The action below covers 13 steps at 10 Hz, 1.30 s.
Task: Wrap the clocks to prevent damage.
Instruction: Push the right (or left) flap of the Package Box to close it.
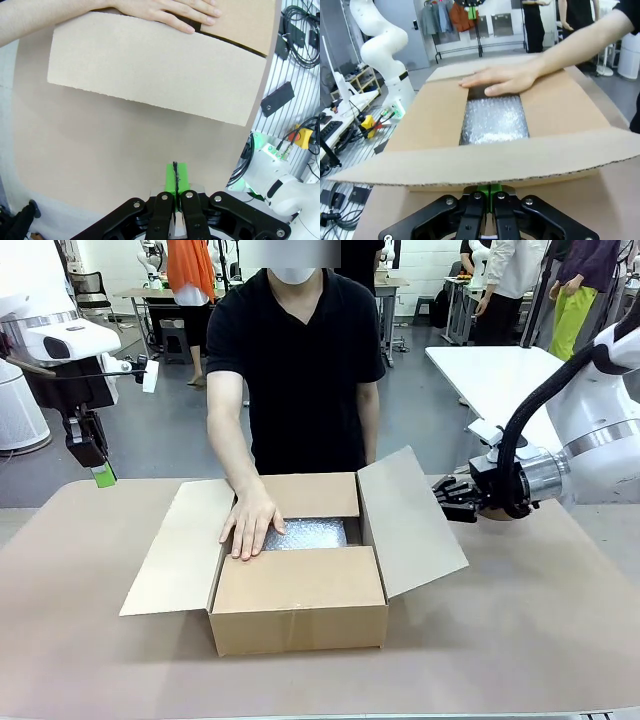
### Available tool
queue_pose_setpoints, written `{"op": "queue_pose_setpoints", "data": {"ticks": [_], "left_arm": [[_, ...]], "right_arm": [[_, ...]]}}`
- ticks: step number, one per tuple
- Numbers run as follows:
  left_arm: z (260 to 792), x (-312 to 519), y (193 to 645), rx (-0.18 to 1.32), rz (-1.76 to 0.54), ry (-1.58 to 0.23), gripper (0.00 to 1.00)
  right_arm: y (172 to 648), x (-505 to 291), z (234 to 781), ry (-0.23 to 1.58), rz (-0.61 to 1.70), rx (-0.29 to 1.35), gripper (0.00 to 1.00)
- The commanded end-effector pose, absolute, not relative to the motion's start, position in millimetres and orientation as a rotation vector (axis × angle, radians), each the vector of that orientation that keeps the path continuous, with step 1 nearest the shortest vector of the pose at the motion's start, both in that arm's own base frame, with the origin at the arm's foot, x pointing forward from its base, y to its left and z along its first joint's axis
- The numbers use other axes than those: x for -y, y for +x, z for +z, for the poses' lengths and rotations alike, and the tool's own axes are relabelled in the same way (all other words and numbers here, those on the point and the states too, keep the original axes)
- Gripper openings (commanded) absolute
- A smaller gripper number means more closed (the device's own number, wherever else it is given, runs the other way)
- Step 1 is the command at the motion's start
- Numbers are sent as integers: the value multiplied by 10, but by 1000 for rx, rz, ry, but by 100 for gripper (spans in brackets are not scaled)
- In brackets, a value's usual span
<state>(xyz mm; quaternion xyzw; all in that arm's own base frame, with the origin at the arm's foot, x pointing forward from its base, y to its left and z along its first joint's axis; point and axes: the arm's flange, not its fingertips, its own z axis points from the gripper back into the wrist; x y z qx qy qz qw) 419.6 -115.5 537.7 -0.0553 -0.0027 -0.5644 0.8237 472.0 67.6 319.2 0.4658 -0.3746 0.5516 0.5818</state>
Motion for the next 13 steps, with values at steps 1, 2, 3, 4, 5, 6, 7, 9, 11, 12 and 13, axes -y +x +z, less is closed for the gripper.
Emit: {"op": "queue_pose_setpoints", "data": {"ticks": [1, 2, 3, 4, 5, 6, 7, 9, 11, 12, 13], "left_arm": [[5377, 1159, 4183, 17, -1181, -114, 0], [5377, 1159, 4183, 17, -1181, -114, 0], [5377, 1159, 4183, 17, -1181, -114, 0], [5377, 1159, 4183, 17, -1181, -114, 0], [5377, 1159, 4183, 17, -1181, -114, 0], [5377, 1159, 4183, 17, -1181, -114, 0], [5377, 1159, 4183, 17, -1181, -114, 0], [5377, 1159, 4183, 17, -1181, -114, 0], [5377, 1159, 4183, 17, -1181, -114, 0], [5377, 1159, 4183, 17, -1181, -114, 0], [5377, 1159, 4183, 17, -1181, -114, 0]], "right_arm": [[4734, -830, 3235, 1114, 1352, 956, 1], [4704, -897, 3250, 1124, 1371, 948, 1], [4690, -949, 3254, 1125, 1377, 938, 1], [4701, -1007, 3251, 1106, 1374, 920, 1], [4704, -1086, 3249, 1112, 1391, 917, 1], [4711, -1188, 3243, 1112, 1407, 910, 1], [4736, -1314, 3220, 1112, 1421, 899, 1], [4760, -1486, 3118, 1095, 1440, 862, 1], [4815, -1626, 3058, 1032, 1445, 845, 1], [4845, -1678, 3057, 1010, 1451, 848, 1], [4870, -1715, 3066, 994, 1453, 854, 1]]}}
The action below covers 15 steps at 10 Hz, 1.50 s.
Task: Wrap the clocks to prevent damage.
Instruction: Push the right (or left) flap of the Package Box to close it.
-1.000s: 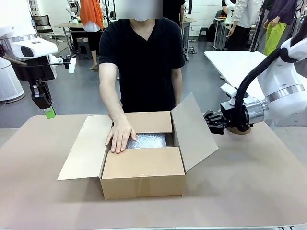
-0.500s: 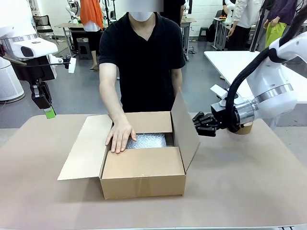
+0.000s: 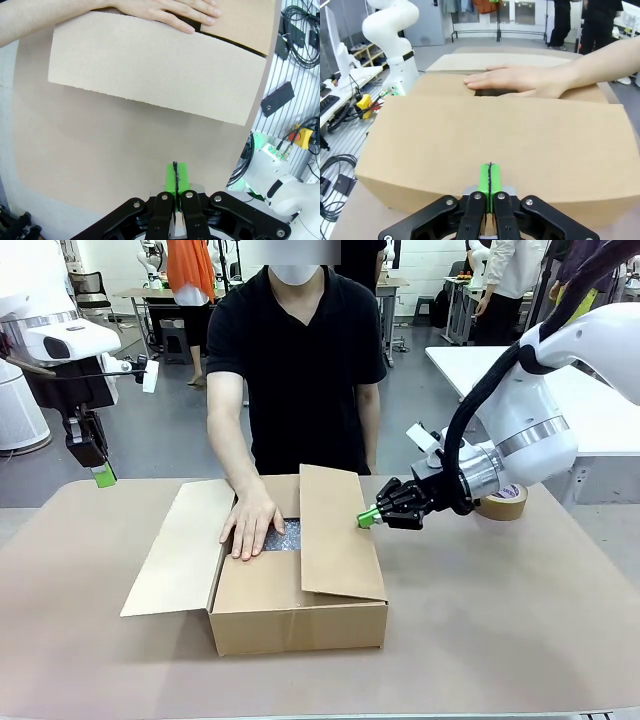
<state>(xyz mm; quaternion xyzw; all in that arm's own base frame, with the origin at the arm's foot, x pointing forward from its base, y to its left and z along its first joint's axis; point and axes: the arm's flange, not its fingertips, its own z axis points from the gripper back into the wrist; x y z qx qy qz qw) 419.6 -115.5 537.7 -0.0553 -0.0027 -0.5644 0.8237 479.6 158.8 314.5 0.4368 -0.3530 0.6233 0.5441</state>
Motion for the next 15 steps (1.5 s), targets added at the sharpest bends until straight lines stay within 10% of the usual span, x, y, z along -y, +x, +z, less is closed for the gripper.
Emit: {"op": "queue_pose_setpoints", "data": {"ticks": [1, 15], "left_arm": [[5377, 1159, 4183, 17, -1181, -114, 0], [5377, 1159, 4183, 17, -1181, -114, 0]], "right_arm": [[4895, -1740, 3084, 989, 1444, 864, 1], [4963, -1773, 3058, 1027, 1451, 854, 1]]}}
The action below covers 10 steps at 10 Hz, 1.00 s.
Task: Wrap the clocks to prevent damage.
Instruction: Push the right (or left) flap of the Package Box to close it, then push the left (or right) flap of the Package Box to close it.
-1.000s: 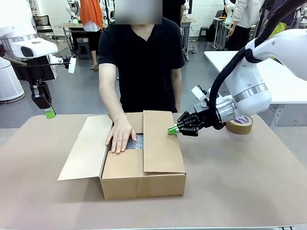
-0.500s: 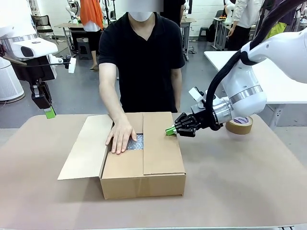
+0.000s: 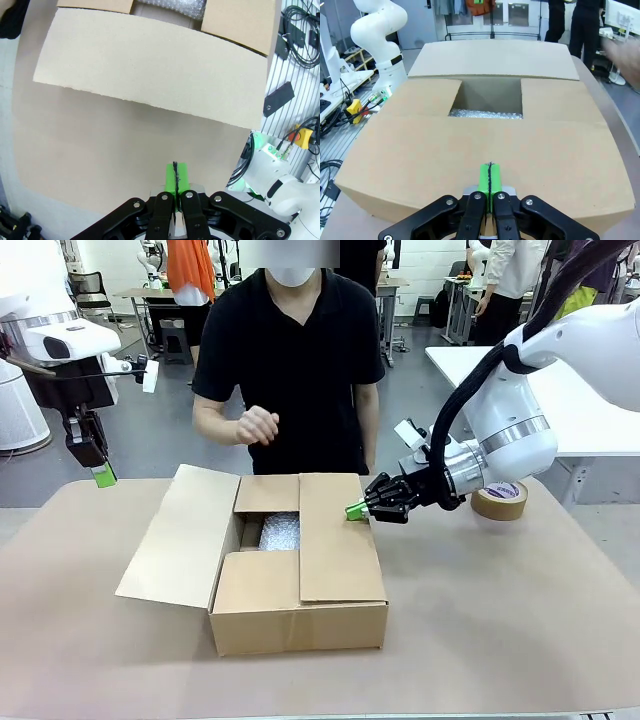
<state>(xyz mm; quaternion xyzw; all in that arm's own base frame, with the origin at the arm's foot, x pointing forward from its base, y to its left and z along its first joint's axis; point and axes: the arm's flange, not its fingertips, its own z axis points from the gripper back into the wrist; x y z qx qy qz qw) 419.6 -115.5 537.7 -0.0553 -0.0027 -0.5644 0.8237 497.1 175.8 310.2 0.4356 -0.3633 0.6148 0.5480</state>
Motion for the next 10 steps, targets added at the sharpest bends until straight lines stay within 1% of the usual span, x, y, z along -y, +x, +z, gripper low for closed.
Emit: {"op": "queue_pose_setpoints", "data": {"ticks": [1, 9, 10], "left_arm": [[5377, 1159, 4183, 17, -1181, -114, 0], [5377, 1155, 4196, 6, -1200, -118, 0], [5443, 1010, 4216, 78, -1314, -234, 0]], "right_arm": [[4963, -1773, 3058, 1027, 1451, 854, 1], [4963, -1773, 3058, 1027, 1451, 854, 1], [4963, -1773, 3058, 1027, 1451, 854, 1]]}}
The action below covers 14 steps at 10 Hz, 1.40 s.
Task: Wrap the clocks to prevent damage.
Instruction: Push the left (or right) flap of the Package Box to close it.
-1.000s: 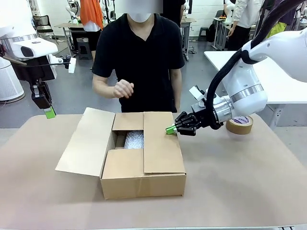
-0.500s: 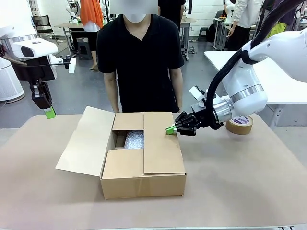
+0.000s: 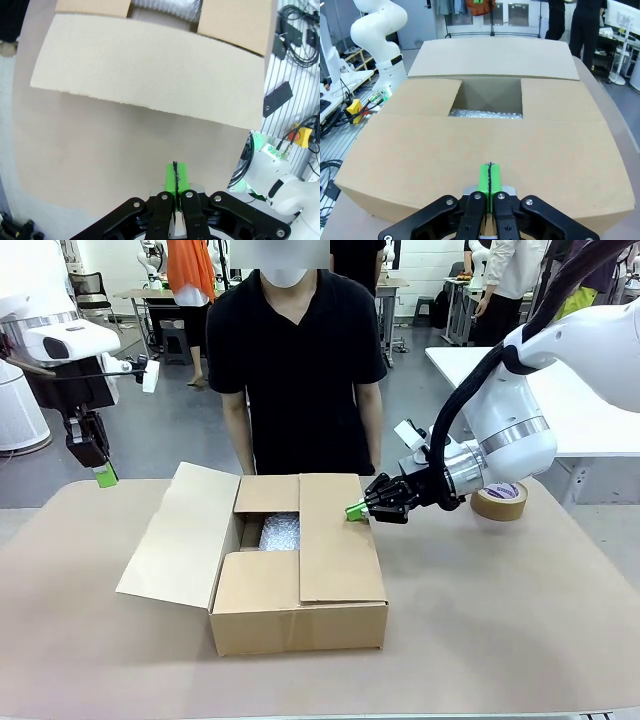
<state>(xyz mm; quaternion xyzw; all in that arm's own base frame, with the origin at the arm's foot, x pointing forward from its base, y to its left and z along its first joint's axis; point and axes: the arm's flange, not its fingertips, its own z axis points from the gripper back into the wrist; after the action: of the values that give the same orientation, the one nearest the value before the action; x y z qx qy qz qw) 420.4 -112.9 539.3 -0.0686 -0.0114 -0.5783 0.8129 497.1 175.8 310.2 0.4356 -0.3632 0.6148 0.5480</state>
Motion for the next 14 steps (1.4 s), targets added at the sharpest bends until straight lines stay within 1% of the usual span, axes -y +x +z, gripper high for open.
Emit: {"op": "queue_pose_setpoints", "data": {"ticks": [1, 2, 3, 4, 5, 6, 7, 8, 9, 10, 11, 12, 13, 14], "left_arm": [[5468, 759, 4165, 240, -1471, -392, 0], [5450, 387, 4329, 348, -1472, -555, 0], [5331, 82, 4313, 452, -1457, -684, 0], [5203, -174, 4182, 545, -1463, -776, 0], [5153, -330, 4221, 615, -1477, -834, 0], [5015, -466, 4285, 659, -1468, -844, 0], [4773, -568, 4118, 760, -1455, -809, 0], [4524, -654, 4086, 756, -1455, -809, 0], [4368, -684, 4175, 703, -1455, -752, 0], [4188, -684, 4103, 656, -1430, -662, 0], [4083, -699, 4090, 644, -1409, -636, 0], [4072, -690, 4201, 609, -1401, -635, 0], [4222, -622, 4206, 571, -1381, -605, 0], [4047, -740, 4174, 651, -1407, -664, 0]], "right_arm": [[4963, -1773, 3058, 1027, 1451, 854, 1], [4963, -1773, 3058, 1027, 1451, 854, 1], [4963, -1773, 3058, 1027, 1451, 854, 1], [4963, -1773, 3058, 1027, 1451, 854, 1], [4963, -1773, 3058, 1027, 1451, 854, 1], [4963, -1773, 3058, 1027, 1451, 854, 1], [4963, -1773, 3058, 1027, 1451, 854, 1], [4963, -1773, 3058, 1027, 1451, 854, 1], [4963, -1773, 3058, 1027, 1451, 854, 1], [4963, -1773, 3058, 1027, 1451, 854, 1], [4963, -1773, 3058, 1027, 1451, 854, 1], [4963, -1773, 3058, 1027, 1451, 854, 1], [4963, -1773, 3058, 1027, 1451, 854, 1], [4963, -1773, 3058, 1027, 1451, 854, 1]]}}
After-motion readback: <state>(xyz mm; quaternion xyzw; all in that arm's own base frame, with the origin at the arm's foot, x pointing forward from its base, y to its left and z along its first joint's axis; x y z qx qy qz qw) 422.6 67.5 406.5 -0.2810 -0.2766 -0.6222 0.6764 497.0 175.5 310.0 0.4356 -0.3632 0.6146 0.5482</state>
